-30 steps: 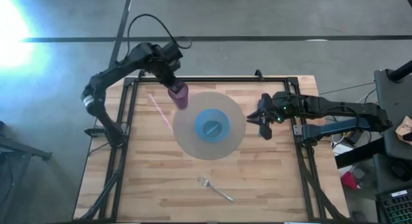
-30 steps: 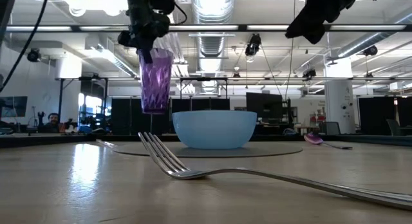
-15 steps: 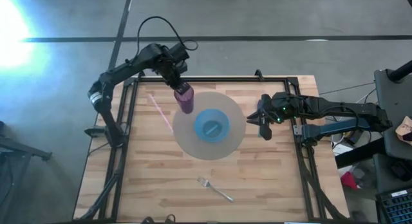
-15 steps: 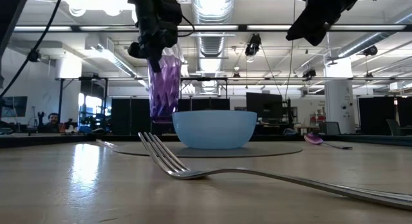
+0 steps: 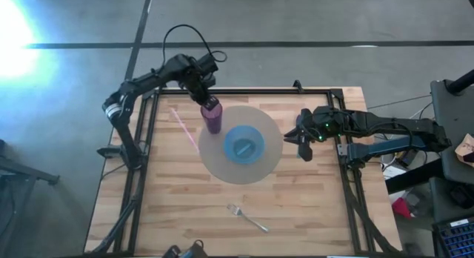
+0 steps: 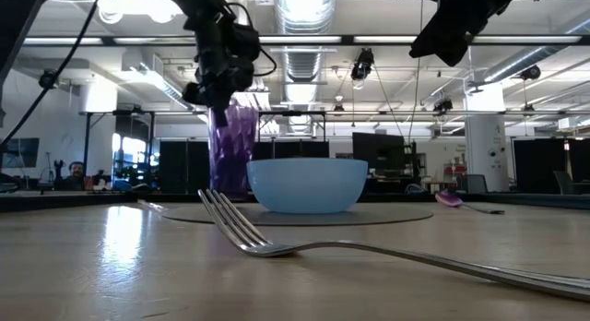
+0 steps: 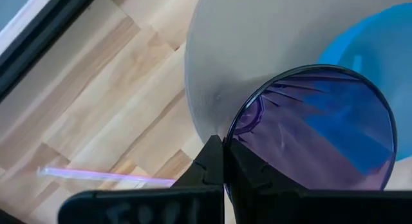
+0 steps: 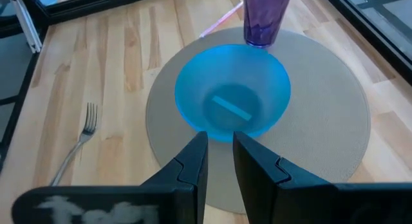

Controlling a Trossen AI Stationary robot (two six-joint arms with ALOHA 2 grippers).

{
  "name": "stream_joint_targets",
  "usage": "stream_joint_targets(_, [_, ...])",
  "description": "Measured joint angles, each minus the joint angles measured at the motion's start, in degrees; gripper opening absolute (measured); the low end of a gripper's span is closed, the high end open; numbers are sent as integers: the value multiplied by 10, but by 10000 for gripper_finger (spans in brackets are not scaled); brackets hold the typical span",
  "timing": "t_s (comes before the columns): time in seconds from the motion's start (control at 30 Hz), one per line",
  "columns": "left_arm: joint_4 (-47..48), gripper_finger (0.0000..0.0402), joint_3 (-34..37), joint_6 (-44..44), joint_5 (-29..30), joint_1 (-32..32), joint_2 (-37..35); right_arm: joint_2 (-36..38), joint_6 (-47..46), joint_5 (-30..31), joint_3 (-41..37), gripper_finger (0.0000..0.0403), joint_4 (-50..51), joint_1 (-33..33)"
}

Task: Pick & Place Utensil
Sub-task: Put the violet cup on the gray mat to the top left of the blue bowl

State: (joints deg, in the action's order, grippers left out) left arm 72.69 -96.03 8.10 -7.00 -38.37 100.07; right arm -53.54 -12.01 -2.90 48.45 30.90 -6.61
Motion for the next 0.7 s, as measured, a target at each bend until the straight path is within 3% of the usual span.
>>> stream_joint_targets(0.3, [-17,1,7,-4,-9,-2,0,0,2,0,0,68,0,0])
stream_joint_targets(0.7, [-24,2,7,-20,25,-1,0,0,1,0,0,68,0,0])
